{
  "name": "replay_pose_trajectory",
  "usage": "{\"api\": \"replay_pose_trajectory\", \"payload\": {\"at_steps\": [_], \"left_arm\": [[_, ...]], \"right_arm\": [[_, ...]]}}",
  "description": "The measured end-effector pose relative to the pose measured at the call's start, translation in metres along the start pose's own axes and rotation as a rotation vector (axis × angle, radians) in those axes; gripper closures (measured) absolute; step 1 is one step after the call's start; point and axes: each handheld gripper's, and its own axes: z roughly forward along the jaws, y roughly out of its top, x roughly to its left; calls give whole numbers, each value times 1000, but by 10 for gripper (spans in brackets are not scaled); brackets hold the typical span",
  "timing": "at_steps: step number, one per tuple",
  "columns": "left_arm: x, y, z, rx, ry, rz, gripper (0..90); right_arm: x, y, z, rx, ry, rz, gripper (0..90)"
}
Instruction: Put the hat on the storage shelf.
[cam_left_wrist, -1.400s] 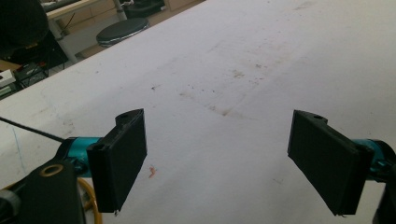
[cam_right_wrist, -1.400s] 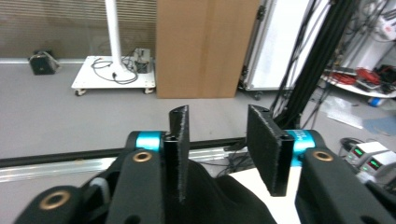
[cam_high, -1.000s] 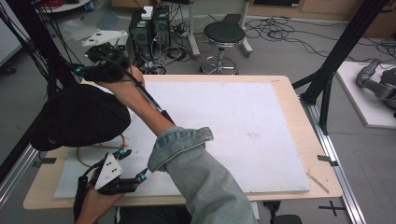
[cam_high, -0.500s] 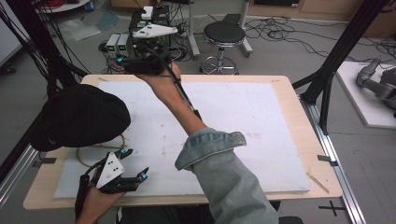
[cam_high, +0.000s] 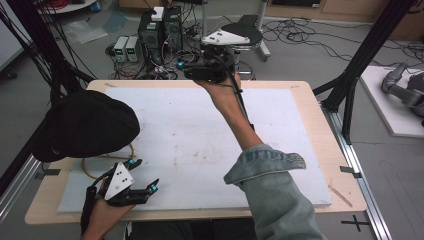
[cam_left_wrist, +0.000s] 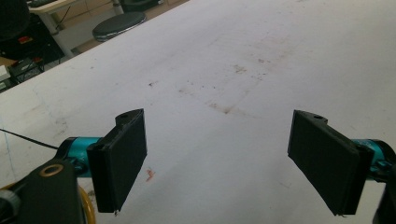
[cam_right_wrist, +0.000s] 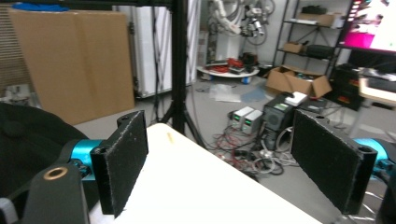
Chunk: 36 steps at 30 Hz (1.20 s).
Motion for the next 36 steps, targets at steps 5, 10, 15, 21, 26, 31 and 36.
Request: {"api": "replay_pose_trajectory", "payload": {"at_steps": [5, 10, 15, 21, 26, 31, 36], "left_arm": [[0, 0, 1, -10, 2, -5, 199], [0, 1, 3, -5, 3, 1, 198], [0, 2, 4, -10, 4, 0, 197], [2, 3, 6, -14, 8, -12, 195], [2, 3, 7, -8, 3, -9, 195], [3, 3, 7, -10, 3, -16, 195], [2, 2, 6, -7, 2, -12, 194]], "right_arm": [[-22, -12, -28, -4, -59, 23, 145], [-39, -27, -61, -10, -104, 38, 134], [-50, -43, -92, 2, -155, 44, 134], [-55, -67, -125, 2, -201, 62, 134], [-57, -91, -143, -7, -198, 115, 134], [-56, -117, -154, -13, -209, 144, 133], [-50, -141, -160, -9, -234, 121, 133]]}}
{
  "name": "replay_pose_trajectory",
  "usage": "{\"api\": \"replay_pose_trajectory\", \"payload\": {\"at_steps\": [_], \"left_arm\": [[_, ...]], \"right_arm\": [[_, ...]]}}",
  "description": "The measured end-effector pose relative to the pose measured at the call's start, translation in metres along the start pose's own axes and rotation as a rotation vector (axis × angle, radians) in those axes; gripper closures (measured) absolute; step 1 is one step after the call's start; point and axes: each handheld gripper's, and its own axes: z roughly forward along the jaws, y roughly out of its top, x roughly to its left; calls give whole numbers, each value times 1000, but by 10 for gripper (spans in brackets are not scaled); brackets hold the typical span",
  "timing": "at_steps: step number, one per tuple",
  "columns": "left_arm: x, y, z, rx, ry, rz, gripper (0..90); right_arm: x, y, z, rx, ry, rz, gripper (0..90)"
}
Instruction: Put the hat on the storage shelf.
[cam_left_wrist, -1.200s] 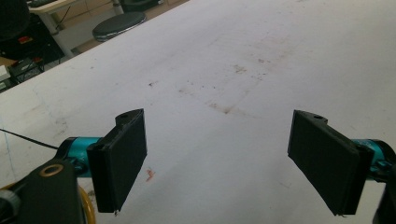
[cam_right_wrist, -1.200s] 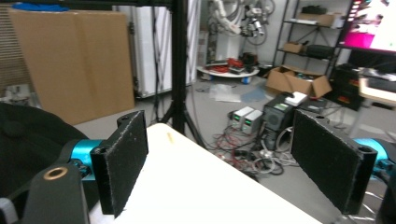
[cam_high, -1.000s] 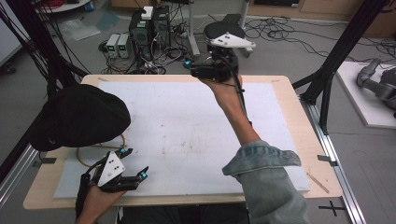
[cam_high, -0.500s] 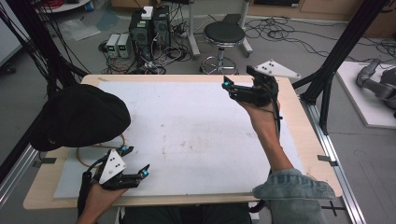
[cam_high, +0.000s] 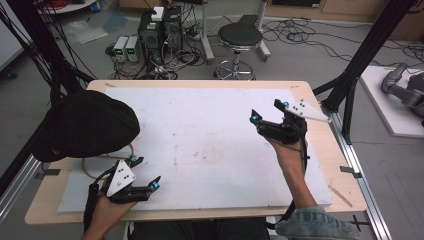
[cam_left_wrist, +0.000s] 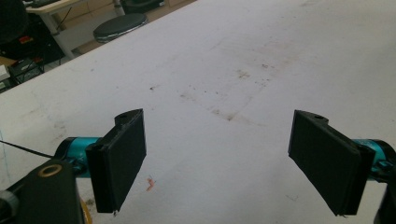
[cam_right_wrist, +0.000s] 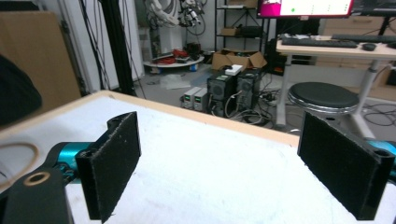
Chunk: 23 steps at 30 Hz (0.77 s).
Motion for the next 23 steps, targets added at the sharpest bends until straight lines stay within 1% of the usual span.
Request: {"api": "replay_pose_trajectory", "payload": {"at_steps": [1, 3, 4, 5, 6, 7, 10, 11, 12, 14, 15, 16, 17, 18, 19, 23], "left_arm": [[0, 0, 0, -4, 1, -1, 195], [0, 0, -1, -2, 1, 2, 194], [0, -1, -1, -1, 3, -4, 194], [0, -1, -1, 2, 5, -4, 194], [1, -1, -1, 2, 8, -7, 192], [1, -1, -2, 3, 10, -8, 192], [2, -2, -2, 2, 14, -12, 192], [2, -2, -2, 3, 14, -12, 192], [2, -2, -2, 6, 12, -14, 191], [1, -2, -2, 6, 9, -12, 191], [1, -1, -2, 3, 7, -11, 191], [1, -1, -1, 3, 6, -10, 192], [1, -1, -1, -1, 6, -13, 192], [1, -1, -1, 3, 6, -12, 192], [1, -2, 0, 6, 5, -15, 192], [1, -2, 0, 8, 5, -14, 191]], "right_arm": [[2, -13, -3, 16, -3, -3, 133], [3, -25, -7, 11, 1, -14, 133], [3, -30, -8, 20, 7, -11, 133], [3, -30, -8, 20, 7, -11, 133], [2, -39, -12, 31, 17, -3, 133], [2, -39, -12, 31, 17, -3, 133], [-3, -52, -17, 41, 14, 14, 133], [-5, -60, -20, 47, 7, 20, 132], [-5, -64, -21, 54, 3, 30, 133], [-6, -67, -21, 54, 0, 29, 133], [-6, -74, -22, 59, -11, 41, 133], [-8, -76, -22, 57, -9, 43, 133], [-8, -76, -22, 57, -9, 43, 133], [-9, -79, -22, 61, -5, 58, 133], [-10, -79, -22, 65, -4, 62, 133], [-11, -81, -23, 67, 4, 69, 133]]}}
